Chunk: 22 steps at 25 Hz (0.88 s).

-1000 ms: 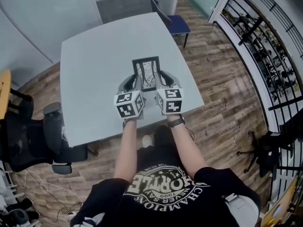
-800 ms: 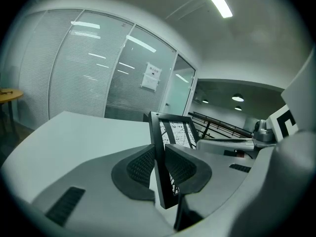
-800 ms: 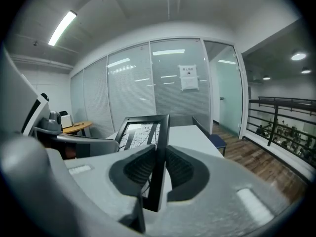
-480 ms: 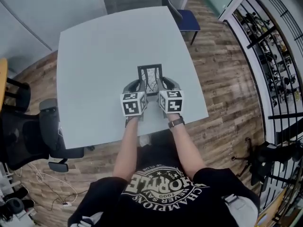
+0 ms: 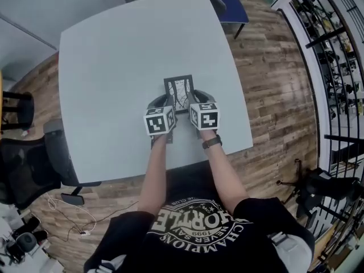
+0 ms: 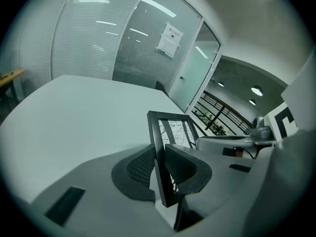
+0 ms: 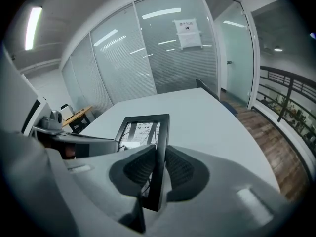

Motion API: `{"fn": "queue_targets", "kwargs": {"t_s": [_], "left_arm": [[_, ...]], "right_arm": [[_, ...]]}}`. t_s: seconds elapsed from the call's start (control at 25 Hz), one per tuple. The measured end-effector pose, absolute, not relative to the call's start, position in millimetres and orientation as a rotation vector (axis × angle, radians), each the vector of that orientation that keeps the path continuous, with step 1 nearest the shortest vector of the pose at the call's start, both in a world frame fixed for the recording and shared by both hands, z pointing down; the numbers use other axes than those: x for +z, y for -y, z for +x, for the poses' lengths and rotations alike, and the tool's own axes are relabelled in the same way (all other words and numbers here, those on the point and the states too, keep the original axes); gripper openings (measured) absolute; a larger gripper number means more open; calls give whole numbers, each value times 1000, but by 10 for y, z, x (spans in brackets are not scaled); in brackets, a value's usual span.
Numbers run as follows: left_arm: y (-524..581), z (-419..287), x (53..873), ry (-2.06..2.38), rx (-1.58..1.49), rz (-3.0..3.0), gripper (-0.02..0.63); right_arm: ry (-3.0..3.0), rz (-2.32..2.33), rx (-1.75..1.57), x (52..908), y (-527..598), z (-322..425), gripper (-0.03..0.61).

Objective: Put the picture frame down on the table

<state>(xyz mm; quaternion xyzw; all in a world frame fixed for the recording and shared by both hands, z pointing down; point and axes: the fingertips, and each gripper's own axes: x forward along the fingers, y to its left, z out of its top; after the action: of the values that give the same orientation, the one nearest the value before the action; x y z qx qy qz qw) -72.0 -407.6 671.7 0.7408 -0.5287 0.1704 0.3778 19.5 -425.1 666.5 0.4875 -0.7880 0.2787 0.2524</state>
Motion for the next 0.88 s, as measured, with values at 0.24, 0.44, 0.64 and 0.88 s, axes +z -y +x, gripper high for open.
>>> {"fn": "queue_targets", "kwargs": {"t_s": [0.24,0.44,0.64,0.88], "left_arm": [[4420,-734,7132,1312,460,1801,69],[4604,-781,7400,1305,502,1731,69],[4694,-742,7665,1275,528,1662,69],[4697,-730,7791,1262,530,1622,69]], "right_arm": [[2079,1275,854,7078,4595,179,61],[2016,1254,922,7418,4760,176,61],[1964,1231,982,7703,4849,219,61],[1928,1234,1005,7819,4838,257,61]]}}
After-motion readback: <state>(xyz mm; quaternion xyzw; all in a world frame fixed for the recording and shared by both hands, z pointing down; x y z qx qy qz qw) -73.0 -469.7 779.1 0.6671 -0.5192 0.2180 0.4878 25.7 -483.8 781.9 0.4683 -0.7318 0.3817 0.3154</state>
